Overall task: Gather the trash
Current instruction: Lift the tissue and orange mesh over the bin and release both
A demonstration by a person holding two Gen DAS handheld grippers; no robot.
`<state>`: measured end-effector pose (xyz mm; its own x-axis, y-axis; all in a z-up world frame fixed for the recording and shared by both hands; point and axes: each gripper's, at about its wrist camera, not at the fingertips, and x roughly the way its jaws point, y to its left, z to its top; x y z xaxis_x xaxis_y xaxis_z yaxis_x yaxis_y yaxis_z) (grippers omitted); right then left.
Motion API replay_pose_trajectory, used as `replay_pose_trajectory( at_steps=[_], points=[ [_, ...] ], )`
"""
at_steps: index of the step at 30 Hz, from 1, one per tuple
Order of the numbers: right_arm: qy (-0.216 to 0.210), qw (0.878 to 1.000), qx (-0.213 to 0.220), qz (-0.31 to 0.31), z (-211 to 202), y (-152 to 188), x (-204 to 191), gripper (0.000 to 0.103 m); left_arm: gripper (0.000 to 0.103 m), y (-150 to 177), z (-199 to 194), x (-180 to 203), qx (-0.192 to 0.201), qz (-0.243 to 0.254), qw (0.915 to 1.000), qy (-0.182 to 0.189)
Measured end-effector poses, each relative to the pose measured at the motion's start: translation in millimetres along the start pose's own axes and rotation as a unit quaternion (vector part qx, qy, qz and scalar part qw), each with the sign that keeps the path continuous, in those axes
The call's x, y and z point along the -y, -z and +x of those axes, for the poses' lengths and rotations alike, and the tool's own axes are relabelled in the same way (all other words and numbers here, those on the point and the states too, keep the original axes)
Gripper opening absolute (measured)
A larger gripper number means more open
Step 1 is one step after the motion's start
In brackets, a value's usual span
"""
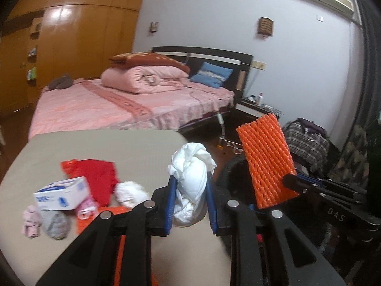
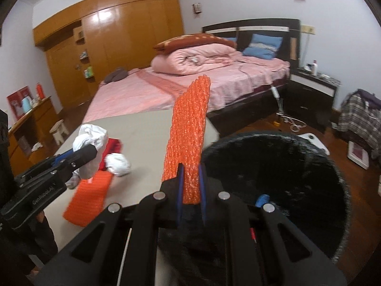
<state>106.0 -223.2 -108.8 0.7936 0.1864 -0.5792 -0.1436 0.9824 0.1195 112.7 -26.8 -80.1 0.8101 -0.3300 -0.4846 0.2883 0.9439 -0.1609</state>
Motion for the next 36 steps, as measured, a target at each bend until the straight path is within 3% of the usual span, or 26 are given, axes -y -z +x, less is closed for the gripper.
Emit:
replay_pose_trajectory(
  at_steps=[17,20,22,24,25,27,29,33,36],
  points=[
    [0.097,0.994,-0.007,0.047,-17.3,21.9,86.9,0.012,0.024,-5.1,64.1,101.9,-0.028,0.045,0.9936,0.1],
    [0.117,0.992,-0.012,0.053,-19.7,26.9,97.5,0.015,0.028,-0.7,72.9,115.4,-0.037,0.052,0.9916,0.112],
    [0.129,0.99,-0.015,0.058,-21.2,30.7,103.6,0.022,0.035,2.0,77.4,119.0,-0.045,0.055,0.9904,0.118],
    [0.139,0.988,-0.014,0.062,-22.6,32.4,107.3,0.041,0.046,4.2,79.9,118.8,-0.049,0.055,0.9904,0.117],
    [0.142,0.988,-0.011,0.064,-23.4,32.8,108.6,0.045,0.047,5.5,78.3,118.1,-0.049,0.053,0.9905,0.117],
    [0.152,0.986,-0.006,0.065,-24.2,33.1,108.6,0.072,0.057,5.7,77.2,112.5,-0.048,0.052,0.9918,0.106],
    [0.161,0.985,-0.001,0.065,-26.1,33.8,107.9,0.087,0.061,5.1,73.5,103.5,-0.046,0.049,0.993,0.098],
    [0.148,0.987,0.007,0.06,-26.4,28.9,100.0,0.096,0.076,6.3,60.6,82.5,-0.035,0.059,0.9958,0.061],
    [0.131,0.99,0.01,0.053,-24.2,24.5,86.5,0.097,0.079,9.6,47.5,60.0,-0.027,0.059,0.9975,0.027]
  ],
)
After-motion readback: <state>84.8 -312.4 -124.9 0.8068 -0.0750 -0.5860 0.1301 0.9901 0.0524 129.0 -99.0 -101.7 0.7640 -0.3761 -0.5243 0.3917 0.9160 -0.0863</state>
